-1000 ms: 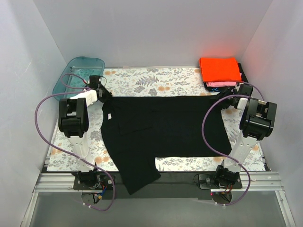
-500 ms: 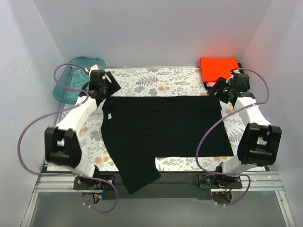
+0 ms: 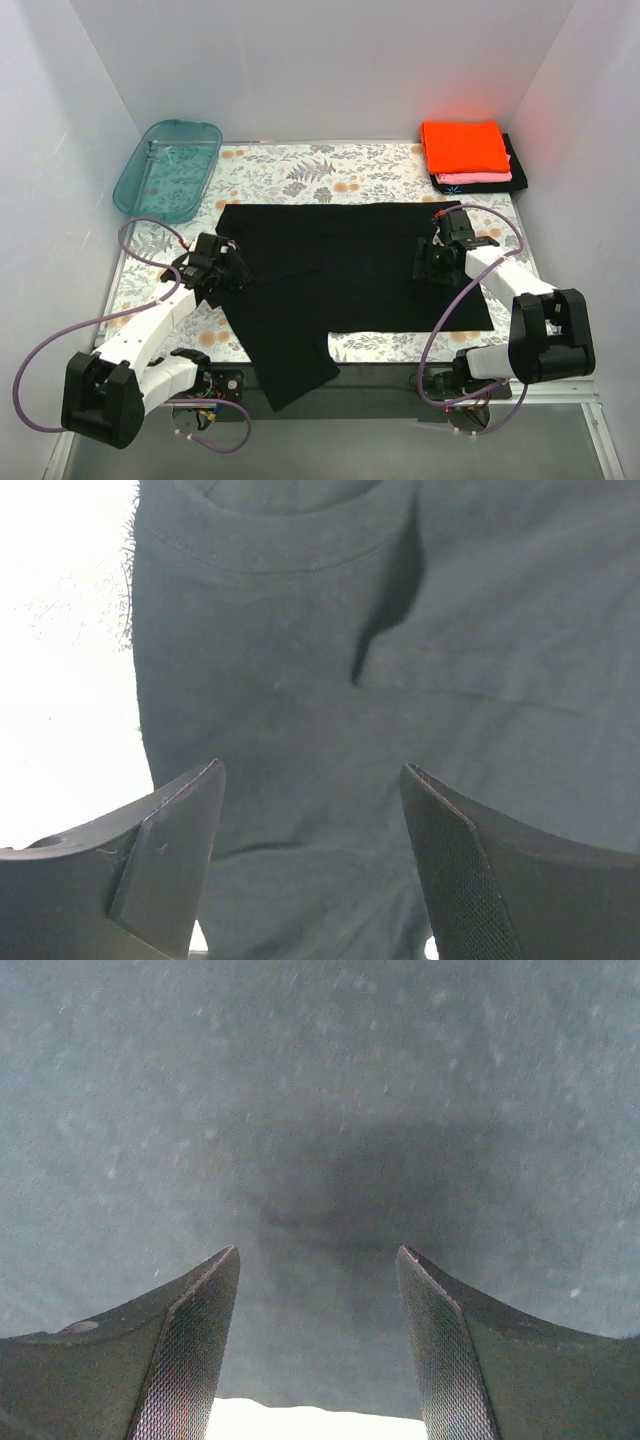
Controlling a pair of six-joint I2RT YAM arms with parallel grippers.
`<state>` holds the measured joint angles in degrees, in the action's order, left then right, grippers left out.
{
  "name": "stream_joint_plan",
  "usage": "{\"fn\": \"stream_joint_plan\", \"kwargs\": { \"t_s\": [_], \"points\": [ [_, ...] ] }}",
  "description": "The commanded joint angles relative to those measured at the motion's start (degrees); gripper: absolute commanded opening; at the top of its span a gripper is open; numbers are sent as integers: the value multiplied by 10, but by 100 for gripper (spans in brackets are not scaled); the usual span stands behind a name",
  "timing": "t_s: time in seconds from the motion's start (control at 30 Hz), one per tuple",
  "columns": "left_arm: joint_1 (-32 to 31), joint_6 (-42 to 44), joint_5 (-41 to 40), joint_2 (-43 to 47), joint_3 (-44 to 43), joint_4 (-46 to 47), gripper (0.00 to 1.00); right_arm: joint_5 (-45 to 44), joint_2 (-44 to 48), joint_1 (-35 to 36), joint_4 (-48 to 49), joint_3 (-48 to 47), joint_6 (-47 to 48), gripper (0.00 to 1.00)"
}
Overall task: Fold and stack the t-shirts
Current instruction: Fold the tshirt
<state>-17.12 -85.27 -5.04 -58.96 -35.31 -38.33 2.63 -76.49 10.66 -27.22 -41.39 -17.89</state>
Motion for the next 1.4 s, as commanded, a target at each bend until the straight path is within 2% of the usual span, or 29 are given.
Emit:
{"fn": "stream_joint_plan", "kwargs": {
  "t_s": [0.0, 0.27, 0.5, 0.6, 0.8, 0.9, 0.93, 0.97, 1.17, 1.37],
  "points": [
    [-3, -10, -6, -40, -2, 31, 68, -24, -23, 1, 37, -12, 14, 71],
    [13, -12, -37, -205, -19, 107, 60, -24, -121, -3, 81, -35, 10, 71],
    [43, 12, -52, -268, -77, 119, 59, -38, -170, -13, 89, -86, 13, 71],
    [44, 11, -51, -254, -102, 85, 61, -31, -155, -13, 74, -96, 11, 71],
    [41, -21, -76, -116, -79, -34, 62, -16, -50, -13, 41, -43, 5, 74],
    [39, -41, -92, -53, -52, -93, 59, -20, 1, -13, 31, -13, 1, 77],
    [38, -48, -89, -42, -43, -96, 55, -19, 21, -14, 30, -5, 0, 77],
    [36, -48, -57, -26, -33, -93, 53, -18, 31, -16, 29, 2, 0, 78],
    [21, -68, -60, -75, -34, -112, 42, -15, 83, -35, 31, 47, -3, 78],
    [17, -70, -54, -117, -19, -88, 41, -4, 100, -59, 36, 67, 2, 77]
  ]
}}
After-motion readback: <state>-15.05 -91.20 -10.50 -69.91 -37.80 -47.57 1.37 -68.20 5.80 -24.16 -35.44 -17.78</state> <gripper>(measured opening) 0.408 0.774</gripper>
